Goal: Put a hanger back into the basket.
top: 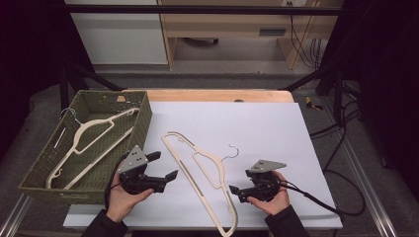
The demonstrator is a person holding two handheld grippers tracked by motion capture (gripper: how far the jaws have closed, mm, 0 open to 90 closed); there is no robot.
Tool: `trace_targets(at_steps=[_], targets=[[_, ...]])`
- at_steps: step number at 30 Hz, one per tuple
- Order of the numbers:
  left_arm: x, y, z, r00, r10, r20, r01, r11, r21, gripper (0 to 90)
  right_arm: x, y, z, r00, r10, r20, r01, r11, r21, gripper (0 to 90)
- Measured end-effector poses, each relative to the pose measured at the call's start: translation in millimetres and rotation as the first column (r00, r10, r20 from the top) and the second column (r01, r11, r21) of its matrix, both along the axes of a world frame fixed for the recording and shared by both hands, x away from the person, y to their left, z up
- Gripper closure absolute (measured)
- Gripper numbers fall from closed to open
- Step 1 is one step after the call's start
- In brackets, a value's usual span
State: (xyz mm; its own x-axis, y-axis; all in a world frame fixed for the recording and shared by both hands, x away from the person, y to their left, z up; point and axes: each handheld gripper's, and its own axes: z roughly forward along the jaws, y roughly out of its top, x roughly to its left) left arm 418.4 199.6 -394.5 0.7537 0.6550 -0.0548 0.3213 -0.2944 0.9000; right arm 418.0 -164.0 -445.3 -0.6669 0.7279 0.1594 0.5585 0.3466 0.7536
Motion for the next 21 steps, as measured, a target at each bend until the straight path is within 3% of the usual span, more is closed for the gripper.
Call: trace_targets(at_steps=[9, 14, 16, 21], targets=[[0.9, -16.0, -23.1, 0.9986, -0.024, -0.048, 0.027, 0.9974, 0.067, 14.0, -3.1, 29.6, -24.1, 0.9980, 0.057, -0.029, -0.060, 0.9890, -0.135, 33.4], [1.2, -18.4, -27.6, 0.9980, -0.027, -0.058, 0.031, 0.9969, 0.073, 14.1, -6.3, 39.0, -28.5, 0.9975, 0.062, -0.035, -0.067, 0.9782, -0.196, 44.6], [1.7, -18.5, -28.2, 0.9979, -0.024, -0.060, 0.029, 0.9965, 0.078, 14.2, -8.0, 42.5, -28.6, 0.9984, 0.053, -0.017, -0.056, 0.9721, -0.228, 48.0], [3.5, -16.6, -30.1, 0.9975, -0.012, -0.069, 0.018, 0.9970, 0.075, 14.5, -7.8, 43.4, -26.9, 0.9991, 0.031, -0.028, -0.036, 0.9717, -0.233, 62.1]])
